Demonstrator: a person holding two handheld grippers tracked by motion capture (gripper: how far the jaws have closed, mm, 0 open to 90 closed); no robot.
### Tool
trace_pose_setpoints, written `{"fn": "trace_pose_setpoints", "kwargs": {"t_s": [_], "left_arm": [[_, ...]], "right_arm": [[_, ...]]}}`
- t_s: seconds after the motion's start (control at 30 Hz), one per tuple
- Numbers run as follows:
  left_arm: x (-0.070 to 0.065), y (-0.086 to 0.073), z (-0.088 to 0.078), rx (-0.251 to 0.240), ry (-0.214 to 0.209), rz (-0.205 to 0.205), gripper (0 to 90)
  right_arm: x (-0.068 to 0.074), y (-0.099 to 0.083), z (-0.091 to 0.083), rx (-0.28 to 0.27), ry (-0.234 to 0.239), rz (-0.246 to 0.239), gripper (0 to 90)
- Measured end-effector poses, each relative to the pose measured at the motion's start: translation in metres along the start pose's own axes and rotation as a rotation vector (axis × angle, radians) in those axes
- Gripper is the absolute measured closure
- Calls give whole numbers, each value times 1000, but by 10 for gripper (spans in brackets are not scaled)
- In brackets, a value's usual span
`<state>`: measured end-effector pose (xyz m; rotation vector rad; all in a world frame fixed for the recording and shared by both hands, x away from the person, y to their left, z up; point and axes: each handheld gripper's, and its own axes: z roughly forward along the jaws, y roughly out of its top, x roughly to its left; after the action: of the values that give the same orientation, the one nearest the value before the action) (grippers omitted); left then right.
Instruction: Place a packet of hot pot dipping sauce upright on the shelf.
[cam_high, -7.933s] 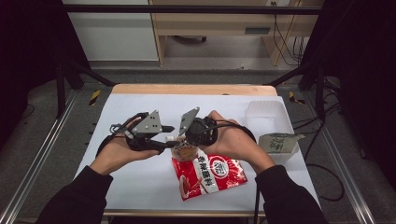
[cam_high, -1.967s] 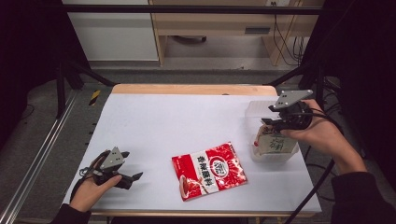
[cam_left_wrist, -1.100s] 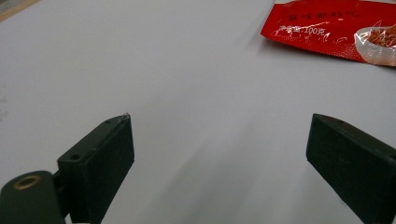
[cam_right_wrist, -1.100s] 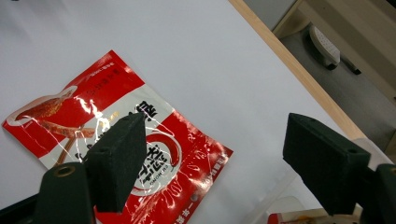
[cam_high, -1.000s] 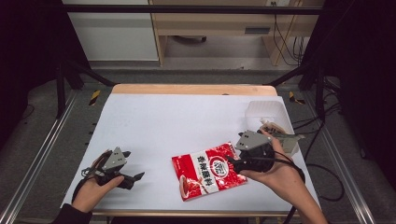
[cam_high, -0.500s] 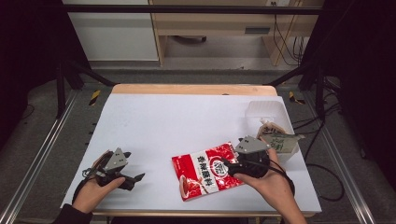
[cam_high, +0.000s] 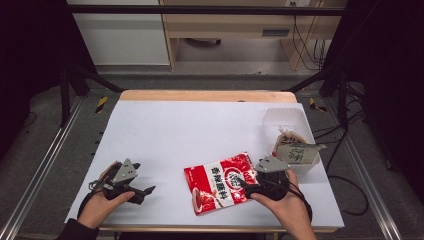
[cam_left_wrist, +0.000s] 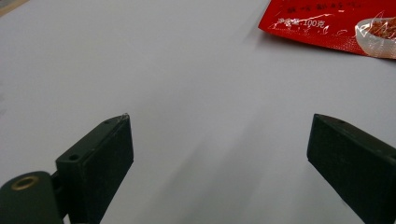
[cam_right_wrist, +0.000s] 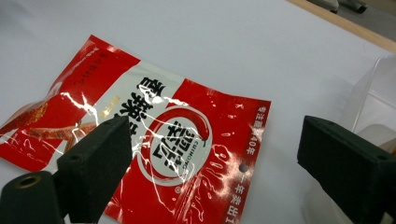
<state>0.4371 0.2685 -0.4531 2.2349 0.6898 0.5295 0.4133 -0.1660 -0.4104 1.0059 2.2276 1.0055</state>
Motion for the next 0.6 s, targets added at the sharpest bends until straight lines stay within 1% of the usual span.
{"fn": "trace_pose_setpoints", "kwargs": {"t_s": [0.07,0.23,0.3,0.37,0.47,0.5,0.53,0.57,0.6], "left_arm": [[0,0,0,5,2,-1,72],[0,0,1,9,6,-3,78],[-1,0,1,6,8,-7,81],[-1,0,2,9,9,-7,81],[-1,1,2,16,7,-7,82],[-1,1,2,15,11,-4,82],[-2,1,3,15,10,-3,82],[-2,2,3,12,11,-2,82],[-3,3,3,9,13,1,82]], "right_arm": [[-1,-4,1,8,3,18,95],[-2,-14,3,37,23,36,83],[-3,-21,4,41,24,59,93],[-3,-22,4,42,20,67,102],[-6,-29,5,36,9,102,124],[-6,-34,6,40,6,127,140],[-6,-34,6,40,6,127,140],[-6,-39,5,40,19,168,151],[-6,-39,5,40,19,168,151]]}}
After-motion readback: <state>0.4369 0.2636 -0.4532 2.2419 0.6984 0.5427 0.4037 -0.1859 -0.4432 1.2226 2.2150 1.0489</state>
